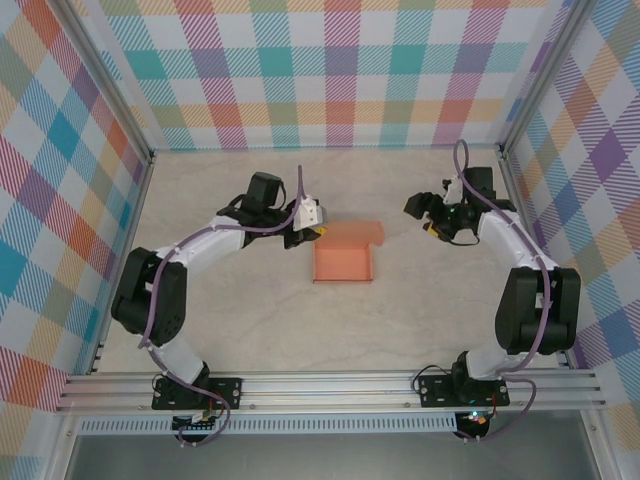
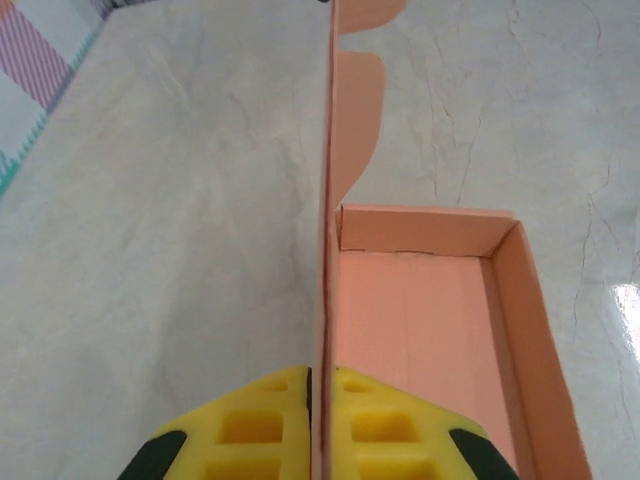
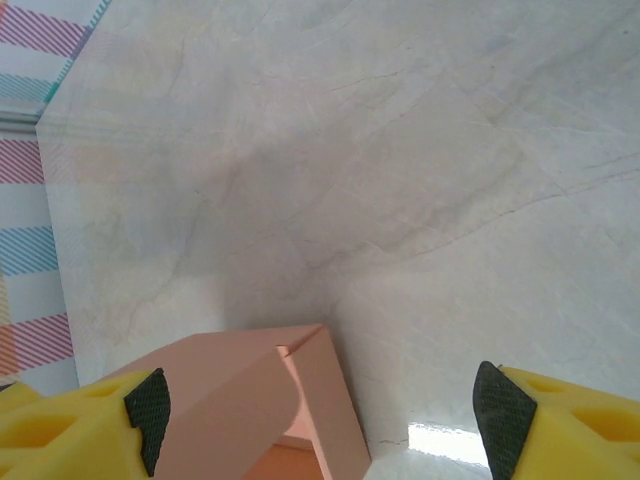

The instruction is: Fold the paper box

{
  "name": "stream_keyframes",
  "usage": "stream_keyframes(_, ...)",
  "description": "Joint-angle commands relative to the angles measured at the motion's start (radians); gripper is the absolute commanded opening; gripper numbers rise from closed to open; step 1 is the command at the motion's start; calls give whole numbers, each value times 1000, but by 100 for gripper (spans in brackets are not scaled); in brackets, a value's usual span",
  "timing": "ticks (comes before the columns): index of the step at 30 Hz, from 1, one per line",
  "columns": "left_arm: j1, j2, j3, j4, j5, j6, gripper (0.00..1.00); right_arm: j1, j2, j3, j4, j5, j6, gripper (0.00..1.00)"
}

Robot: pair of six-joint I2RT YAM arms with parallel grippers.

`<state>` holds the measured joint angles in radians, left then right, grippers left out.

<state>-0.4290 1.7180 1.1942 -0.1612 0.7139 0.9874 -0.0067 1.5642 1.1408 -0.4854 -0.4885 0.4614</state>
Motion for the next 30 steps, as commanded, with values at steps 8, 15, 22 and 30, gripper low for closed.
stream_keyframes(8, 24, 78, 122, -59, -34, -62, 100, 2, 16, 108, -98, -113, -70, 82)
stream_keyframes(15, 58, -110, 19, -13, -97, -282, 100, 38, -5, 111, -111, -134, -176, 76)
stream_keyframes(22, 84, -298, -170, 80, -224, -705, 100, 153, -68, 7, -3, -93, -403, 77)
stream_keyframes(30, 70, -321, -264, 79, -298, -806, 98, 165, -209, -124, 86, -36, -706, 76)
